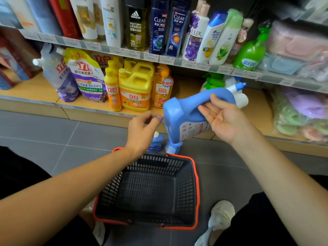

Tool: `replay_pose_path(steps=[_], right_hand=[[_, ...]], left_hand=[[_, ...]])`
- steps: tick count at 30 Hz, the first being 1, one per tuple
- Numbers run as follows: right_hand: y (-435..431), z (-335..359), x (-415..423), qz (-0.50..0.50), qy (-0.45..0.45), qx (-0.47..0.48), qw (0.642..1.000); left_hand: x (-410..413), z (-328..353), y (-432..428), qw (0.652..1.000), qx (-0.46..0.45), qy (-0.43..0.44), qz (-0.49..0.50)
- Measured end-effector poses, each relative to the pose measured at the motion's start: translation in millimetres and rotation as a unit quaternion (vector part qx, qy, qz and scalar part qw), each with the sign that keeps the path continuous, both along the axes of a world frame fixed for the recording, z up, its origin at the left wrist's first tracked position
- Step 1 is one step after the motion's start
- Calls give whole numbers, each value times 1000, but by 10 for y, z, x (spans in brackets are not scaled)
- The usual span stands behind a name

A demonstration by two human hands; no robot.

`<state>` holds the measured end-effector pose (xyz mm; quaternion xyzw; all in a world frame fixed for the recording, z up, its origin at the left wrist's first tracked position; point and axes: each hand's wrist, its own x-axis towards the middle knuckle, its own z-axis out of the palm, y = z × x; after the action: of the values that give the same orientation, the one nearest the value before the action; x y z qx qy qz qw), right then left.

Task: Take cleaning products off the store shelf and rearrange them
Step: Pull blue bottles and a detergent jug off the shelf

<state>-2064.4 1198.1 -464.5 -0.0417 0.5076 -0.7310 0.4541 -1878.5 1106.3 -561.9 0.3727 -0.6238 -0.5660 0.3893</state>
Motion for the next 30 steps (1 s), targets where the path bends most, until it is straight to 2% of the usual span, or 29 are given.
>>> replay_pose_path(steps=[3, 7, 9, 14, 18, 21, 24, 27, 30], right_hand=[[20, -84, 20, 45, 48, 25, 998], [38, -185, 88, 121, 123, 45, 984], [47, -223, 139, 157, 142, 48, 976], [39, -283, 260, 209, 151, 39, 965], [48, -336, 329, 246, 180, 38, 952], [43, -384, 336, 269, 206, 46, 940], [46, -443, 294, 281, 232, 57, 929], [98, -510, 246, 311, 245, 64, 916], [177, -616, 174, 300, 373, 96, 873]], left_hand=[[-56, 316, -159, 996, -80, 15, -35], [-135, 570, -203, 968, -101, -72, -216], [-160, 598, -170, 950, -142, -115, -254], [-118, 597, -236, 929, -211, -177, -248], [-68, 565, -232, 927, -246, -202, -200], [-25, 505, -231, 930, -239, -196, -200], [-13, 447, -221, 955, -167, -146, -199], [7, 417, -222, 961, -122, -126, -214], [68, 348, -222, 970, -70, -120, -200]])
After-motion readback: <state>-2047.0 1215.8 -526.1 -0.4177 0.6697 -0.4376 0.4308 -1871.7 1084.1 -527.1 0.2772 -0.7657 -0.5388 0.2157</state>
